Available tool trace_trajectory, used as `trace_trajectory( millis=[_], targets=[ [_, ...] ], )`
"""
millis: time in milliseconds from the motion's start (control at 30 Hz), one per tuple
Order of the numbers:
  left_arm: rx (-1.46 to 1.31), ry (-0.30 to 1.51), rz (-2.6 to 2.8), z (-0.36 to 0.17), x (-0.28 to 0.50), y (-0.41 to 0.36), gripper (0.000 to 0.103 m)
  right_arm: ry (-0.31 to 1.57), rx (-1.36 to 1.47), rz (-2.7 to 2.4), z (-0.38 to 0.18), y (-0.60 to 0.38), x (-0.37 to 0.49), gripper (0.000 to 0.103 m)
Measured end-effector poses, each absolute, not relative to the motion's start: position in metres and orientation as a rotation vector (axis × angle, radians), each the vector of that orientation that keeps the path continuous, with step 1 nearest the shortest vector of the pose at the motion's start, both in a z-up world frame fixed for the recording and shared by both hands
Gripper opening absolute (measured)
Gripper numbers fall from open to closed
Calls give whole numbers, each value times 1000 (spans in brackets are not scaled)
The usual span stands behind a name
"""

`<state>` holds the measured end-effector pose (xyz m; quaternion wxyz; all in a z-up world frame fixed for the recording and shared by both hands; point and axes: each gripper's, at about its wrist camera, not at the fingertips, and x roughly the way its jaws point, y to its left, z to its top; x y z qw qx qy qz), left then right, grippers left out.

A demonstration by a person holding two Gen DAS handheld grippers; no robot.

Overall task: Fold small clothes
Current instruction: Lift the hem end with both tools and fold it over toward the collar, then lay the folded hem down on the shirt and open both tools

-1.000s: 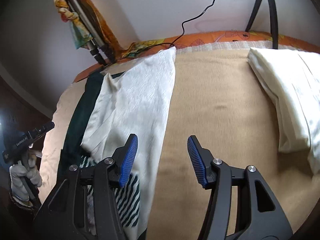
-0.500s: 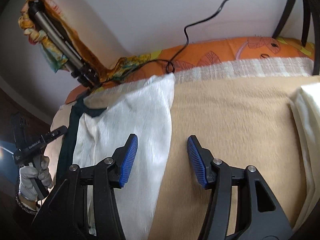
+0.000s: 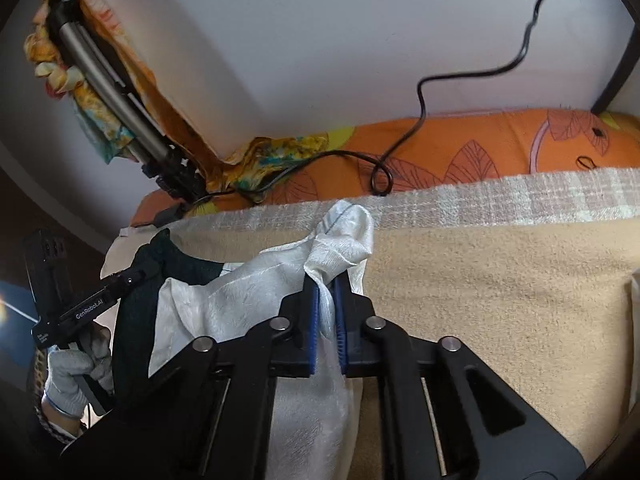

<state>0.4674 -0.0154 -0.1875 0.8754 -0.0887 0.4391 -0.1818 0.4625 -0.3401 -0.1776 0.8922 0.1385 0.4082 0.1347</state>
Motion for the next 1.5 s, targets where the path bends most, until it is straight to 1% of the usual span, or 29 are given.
trace_trajectory(
  millis=[500, 733, 867, 1067, 1333, 1400, 1433, 1500],
  targets=[
    [-243, 815, -430, -132, 408, -8, 0, 716, 270, 309, -114, -340, 394, 4],
    [-194, 755, -454, -95, 356, -13, 0, 657, 240, 325, -85, -326, 339, 4],
    [-174, 731, -462, -81, 316, -8, 0, 634, 200, 325, -79, -313, 300, 4],
    [-143, 737, -478, -81, 257, 0, 0, 640, 147, 336, -90, -291, 234, 3],
    [-35, 766, -477, -106, 175, 6, 2, 671, 56, 308, -130, -266, 150, 3],
    [-35, 804, -485, -117, 156, 13, 7, 694, 0, 307, -141, -257, 134, 3],
    [-35, 816, -487, -120, 148, 16, 12, 707, -32, 299, -147, -253, 125, 3],
    [-45, 826, -493, -123, 131, 25, 17, 728, -87, 283, -158, -248, 108, 4]
  ],
)
